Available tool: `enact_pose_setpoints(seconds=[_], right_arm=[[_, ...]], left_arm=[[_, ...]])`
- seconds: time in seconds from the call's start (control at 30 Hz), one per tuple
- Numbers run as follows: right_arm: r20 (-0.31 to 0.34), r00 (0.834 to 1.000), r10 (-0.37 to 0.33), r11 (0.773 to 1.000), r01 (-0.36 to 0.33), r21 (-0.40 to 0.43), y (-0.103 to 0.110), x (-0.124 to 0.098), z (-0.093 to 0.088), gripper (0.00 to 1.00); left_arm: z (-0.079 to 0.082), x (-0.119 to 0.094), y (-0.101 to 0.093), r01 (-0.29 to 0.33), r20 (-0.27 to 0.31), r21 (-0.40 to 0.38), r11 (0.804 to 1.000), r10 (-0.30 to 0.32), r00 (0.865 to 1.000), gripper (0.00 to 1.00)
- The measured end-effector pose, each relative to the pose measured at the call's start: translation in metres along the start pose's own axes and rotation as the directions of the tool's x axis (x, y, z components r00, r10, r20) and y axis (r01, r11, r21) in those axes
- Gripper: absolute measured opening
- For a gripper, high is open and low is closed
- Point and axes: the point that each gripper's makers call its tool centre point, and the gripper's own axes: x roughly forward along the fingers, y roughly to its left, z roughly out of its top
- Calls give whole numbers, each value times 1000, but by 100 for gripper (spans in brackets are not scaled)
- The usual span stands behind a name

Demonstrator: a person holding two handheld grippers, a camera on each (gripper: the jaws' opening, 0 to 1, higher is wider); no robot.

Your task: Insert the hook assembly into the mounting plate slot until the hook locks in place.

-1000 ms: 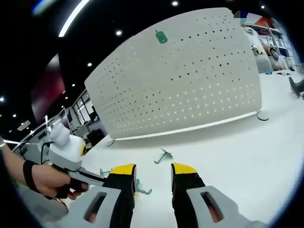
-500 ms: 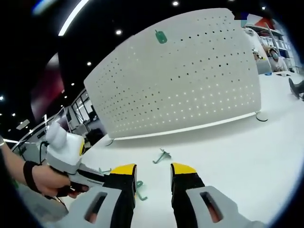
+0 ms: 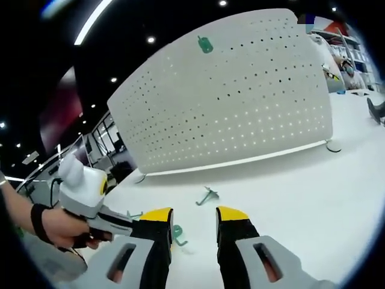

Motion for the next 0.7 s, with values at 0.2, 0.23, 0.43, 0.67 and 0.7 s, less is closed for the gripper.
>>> enact_pose_setpoints(seconds=[0.2, 0.23, 0.43, 0.67, 0.7], right_arm=[[-14, 1000, 18, 1000, -19, -8, 6, 2, -4, 28], [-17, 1000, 23, 1000, -23, -9, 7, 3, -4, 28], [-22, 999, 39, 999, -39, -7, 11, 4, -6, 28], [-35, 997, 64, 998, -64, 8, 19, 5, -10, 27], [-34, 997, 72, 997, -72, 15, 22, 5, -10, 26]], left_arm=[[2, -6, -2, 23, 26, -16, 1000, -23, 999, 4], [3, -7, -3, 28, 31, -21, 999, -28, 999, 4], [11, -13, -9, 65, 89, -22, 998, -63, 994, 4], [25, -25, -13, 99, 170, -38, 994, -91, 981, 4], [28, -29, -14, 101, 185, -38, 994, -92, 978, 4]])
